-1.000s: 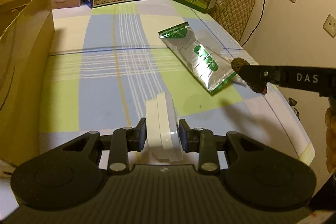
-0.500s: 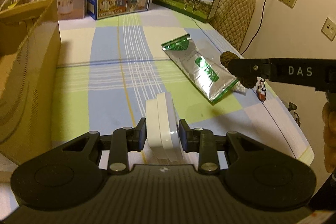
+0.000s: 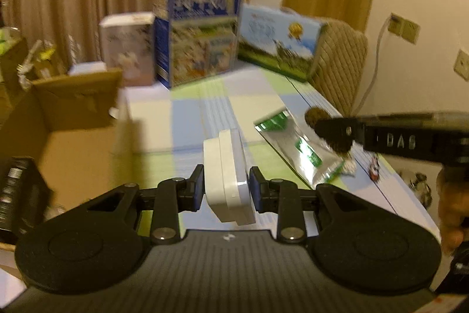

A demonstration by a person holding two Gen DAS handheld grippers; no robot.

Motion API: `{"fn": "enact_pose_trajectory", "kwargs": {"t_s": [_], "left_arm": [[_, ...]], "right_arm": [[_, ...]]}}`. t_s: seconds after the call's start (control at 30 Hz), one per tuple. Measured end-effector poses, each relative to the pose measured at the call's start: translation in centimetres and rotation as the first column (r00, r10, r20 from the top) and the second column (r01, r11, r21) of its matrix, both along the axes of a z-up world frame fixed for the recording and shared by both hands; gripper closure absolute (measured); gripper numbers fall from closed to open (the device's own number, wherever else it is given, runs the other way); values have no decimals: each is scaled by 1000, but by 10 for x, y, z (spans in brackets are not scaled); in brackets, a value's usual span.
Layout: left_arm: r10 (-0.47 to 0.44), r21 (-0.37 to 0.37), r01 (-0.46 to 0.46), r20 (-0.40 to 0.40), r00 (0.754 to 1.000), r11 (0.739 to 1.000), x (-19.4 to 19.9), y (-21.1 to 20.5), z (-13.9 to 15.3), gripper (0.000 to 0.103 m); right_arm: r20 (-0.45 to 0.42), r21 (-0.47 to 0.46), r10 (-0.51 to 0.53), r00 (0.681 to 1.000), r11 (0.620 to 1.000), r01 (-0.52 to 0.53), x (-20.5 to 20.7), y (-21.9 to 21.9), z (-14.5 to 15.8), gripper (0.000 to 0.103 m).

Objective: Organize objects
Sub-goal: 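Carry the white container and hair tie over the cardboard box with both tools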

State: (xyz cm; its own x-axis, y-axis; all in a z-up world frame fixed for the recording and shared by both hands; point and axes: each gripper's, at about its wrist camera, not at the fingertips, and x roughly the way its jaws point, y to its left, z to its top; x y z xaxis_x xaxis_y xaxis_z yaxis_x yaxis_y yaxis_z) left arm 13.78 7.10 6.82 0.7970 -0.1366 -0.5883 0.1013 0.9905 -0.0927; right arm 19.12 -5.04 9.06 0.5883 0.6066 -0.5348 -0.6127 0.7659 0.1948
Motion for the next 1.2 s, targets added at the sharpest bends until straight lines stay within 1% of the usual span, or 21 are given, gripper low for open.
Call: {"fn": "enact_pose_trajectory", "kwargs": {"t_s": [0.13,0.3,0.4,0.5,0.6,0.7,0.87,1.2], "left_arm": [[55,-8,-55,29,998,998,-9,32,18,76],[128,13,-129,54,990,992,-21,74,35,76],[176,4,-177,64,982,984,-26,101,38,76],[208,24,-211,91,974,977,-28,121,38,76],[234,11,-235,69,970,972,-25,139,29,76],[252,5,-252,41,967,968,-22,149,21,76],[280,3,-280,24,960,960,-23,161,12,76],[292,-4,-292,21,956,956,-23,170,9,76]], "right_arm": [[1,20,46,999,999,-46,-3,24,2,89],[11,46,120,993,992,-120,-10,57,4,89],[11,57,172,985,983,-173,-15,77,1,89],[7,53,207,978,977,-207,-19,96,-4,89],[-1,63,237,971,970,-237,-20,112,-8,89],[1,66,261,965,963,-261,-21,124,-10,89],[-11,78,282,959,957,-280,-18,138,-15,89],[-25,82,296,955,953,-293,-20,151,-23,89]]}}
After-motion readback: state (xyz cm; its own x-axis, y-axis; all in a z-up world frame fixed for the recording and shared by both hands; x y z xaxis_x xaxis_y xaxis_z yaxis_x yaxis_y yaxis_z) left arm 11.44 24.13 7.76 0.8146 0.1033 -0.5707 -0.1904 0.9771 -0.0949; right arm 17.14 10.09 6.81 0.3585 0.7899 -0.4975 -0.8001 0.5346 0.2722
